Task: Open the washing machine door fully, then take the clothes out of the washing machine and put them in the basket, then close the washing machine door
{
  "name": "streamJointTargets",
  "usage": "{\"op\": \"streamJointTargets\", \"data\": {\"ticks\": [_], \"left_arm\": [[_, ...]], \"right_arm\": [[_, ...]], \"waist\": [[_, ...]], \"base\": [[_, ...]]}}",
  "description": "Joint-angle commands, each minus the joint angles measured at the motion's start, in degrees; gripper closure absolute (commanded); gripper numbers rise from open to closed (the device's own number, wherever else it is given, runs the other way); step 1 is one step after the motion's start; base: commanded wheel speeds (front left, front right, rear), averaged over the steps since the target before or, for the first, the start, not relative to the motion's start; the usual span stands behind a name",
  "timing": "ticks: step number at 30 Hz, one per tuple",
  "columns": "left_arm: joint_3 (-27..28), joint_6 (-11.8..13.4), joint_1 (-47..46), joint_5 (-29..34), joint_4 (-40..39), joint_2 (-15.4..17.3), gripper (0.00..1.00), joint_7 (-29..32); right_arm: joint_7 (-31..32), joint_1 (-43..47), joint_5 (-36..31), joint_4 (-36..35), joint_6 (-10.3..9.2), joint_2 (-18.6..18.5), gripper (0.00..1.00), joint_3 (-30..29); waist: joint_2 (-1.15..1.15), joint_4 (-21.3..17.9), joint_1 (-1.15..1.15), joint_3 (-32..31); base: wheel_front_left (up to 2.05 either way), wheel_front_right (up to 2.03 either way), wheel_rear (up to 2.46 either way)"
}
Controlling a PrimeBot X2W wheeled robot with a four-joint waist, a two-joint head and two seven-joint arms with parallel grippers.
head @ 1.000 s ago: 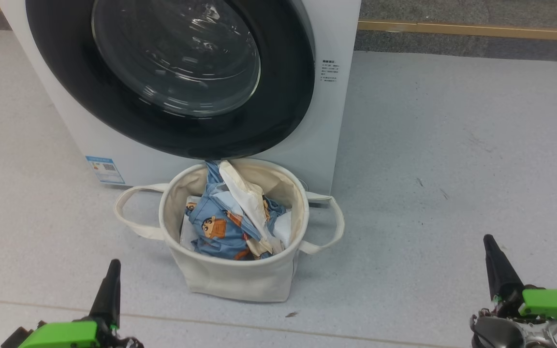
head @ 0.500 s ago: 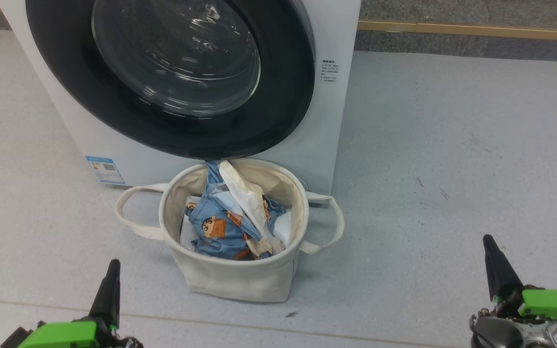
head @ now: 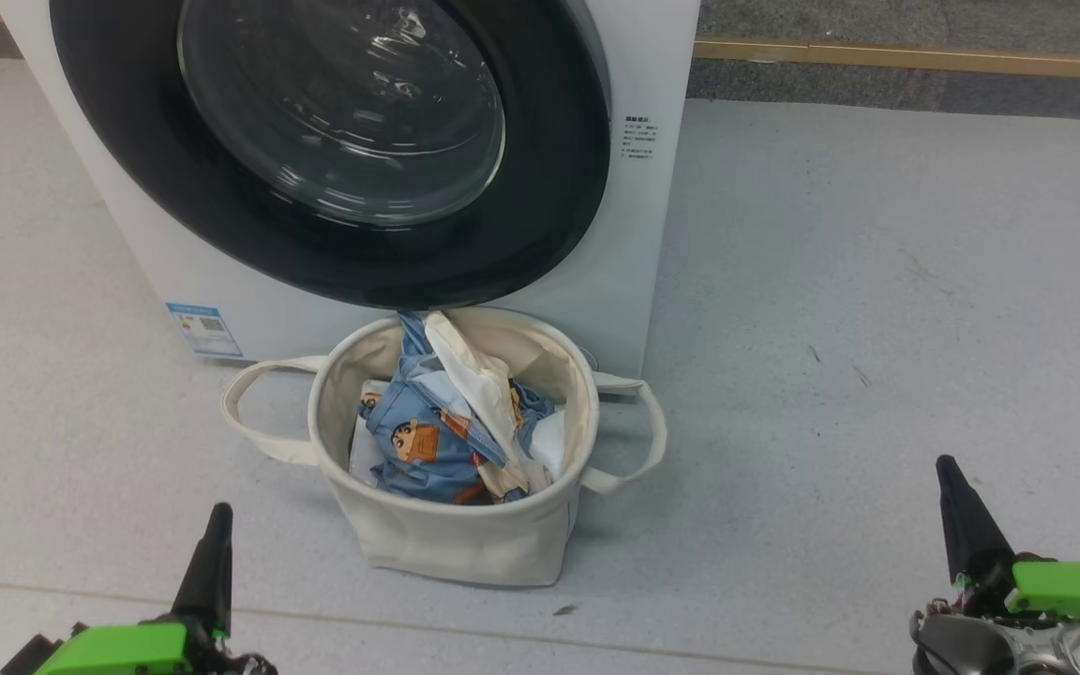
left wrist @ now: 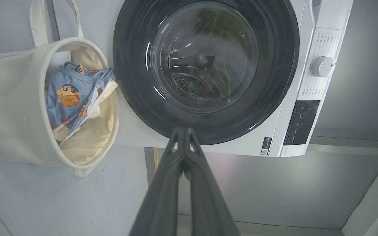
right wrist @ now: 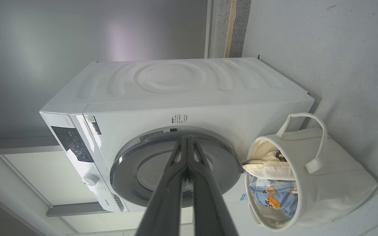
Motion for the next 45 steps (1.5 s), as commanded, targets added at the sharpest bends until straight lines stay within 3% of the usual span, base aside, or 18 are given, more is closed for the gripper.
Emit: {"op": "streamJointTargets", "data": {"ticks": [1, 45], "left_arm": [[1.9, -0.4, -1.4, 0.1, -1.5, 0.2, 1.0, 0.3], [2.1, -0.4, -1.4, 0.3, -1.5, 0.1, 1.0, 0.4]], "right_arm": [[0.4, -0.8, -0.2, -1.8, 0.03, 0.0, 1.0, 0.9], [0.7, -0.8, -0.5, -1.8, 0.03, 0.2, 1.0, 0.5]], "waist": [[0.0, 0.0, 0.0, 0.0], [0.0, 0.0, 0.0, 0.0]], "base": [[0.0, 0.0, 0.0], [0.0, 0.0, 0.0]]}}
